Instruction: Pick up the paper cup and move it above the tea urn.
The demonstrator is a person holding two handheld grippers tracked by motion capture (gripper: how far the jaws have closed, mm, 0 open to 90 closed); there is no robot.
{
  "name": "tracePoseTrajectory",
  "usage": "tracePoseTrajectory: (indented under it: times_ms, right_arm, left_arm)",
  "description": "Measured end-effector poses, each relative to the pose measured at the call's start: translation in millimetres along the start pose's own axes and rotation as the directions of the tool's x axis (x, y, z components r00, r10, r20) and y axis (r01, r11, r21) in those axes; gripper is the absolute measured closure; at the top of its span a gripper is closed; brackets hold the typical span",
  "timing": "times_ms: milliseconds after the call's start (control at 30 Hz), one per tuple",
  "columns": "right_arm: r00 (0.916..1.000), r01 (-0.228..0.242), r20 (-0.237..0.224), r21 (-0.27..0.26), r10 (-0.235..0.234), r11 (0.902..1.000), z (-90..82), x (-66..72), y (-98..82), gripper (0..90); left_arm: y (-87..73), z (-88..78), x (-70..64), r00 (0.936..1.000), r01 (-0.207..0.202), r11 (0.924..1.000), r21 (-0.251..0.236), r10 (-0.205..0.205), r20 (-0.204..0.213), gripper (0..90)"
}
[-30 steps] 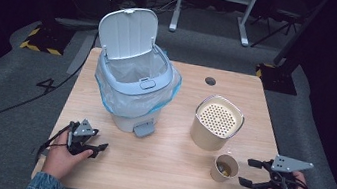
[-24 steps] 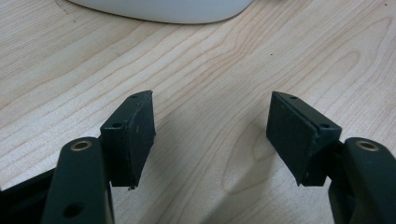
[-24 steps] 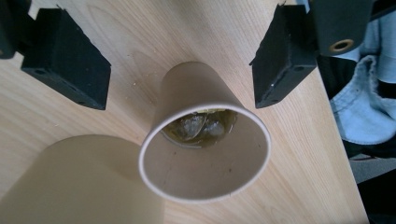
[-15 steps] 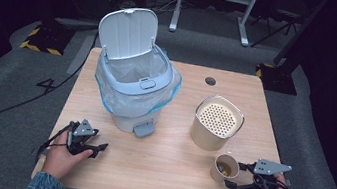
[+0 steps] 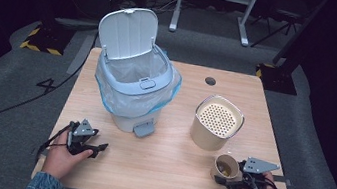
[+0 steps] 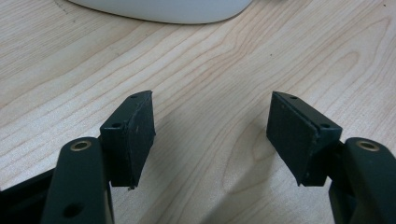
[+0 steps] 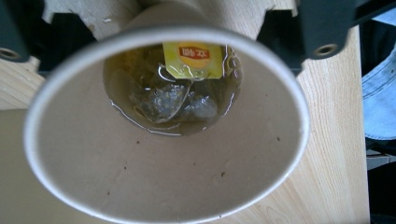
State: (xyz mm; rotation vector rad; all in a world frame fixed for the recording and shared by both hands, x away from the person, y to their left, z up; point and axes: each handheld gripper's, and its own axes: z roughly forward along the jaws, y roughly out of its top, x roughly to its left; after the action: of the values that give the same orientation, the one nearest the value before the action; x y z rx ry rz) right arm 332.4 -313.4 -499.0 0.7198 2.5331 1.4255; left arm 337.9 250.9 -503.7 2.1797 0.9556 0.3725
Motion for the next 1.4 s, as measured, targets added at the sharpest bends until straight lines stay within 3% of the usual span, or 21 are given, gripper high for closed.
tracePoseTrajectory:
  times_ms: [400, 667, 933, 1400]
  right_arm:
    - [1.0, -0.003, -0.001, -0.008, 0.003, 1.0, -1.6, -0.5, -0.9, 30.5]
    - [0.9998, -0.018, 0.01, -0.02, 0.018, 0.9996, -11.3, -2.5, 5.4, 30.7]
    - [0.999, -0.036, 0.026, -0.021, 0.037, 0.9991, -25.4, -7.7, 18.8, 30.6]
    - [0.9969, -0.023, 0.075, -0.031, 0.026, 0.9992, -52.5, -21.6, 58.8, 31.0]
  left_arm:
    - [0.0, 0.0, -0.1, 1.0, 0.001, 1.0, 0.001, -0.001, 0.001, 32.7]
    - [0.0, 0.0, 0.0, 1.0, -0.001, 1.0, 0.0, 0.001, 0.001, 32.7]
    - [1.1, 1.1, 0.4, 1.0, -0.005, 1.0, 0.002, 0.005, -0.004, 32.6]
    - [1.2, 1.2, 0.4, 1.0, -0.003, 1.0, 0.002, 0.003, -0.001, 32.6]
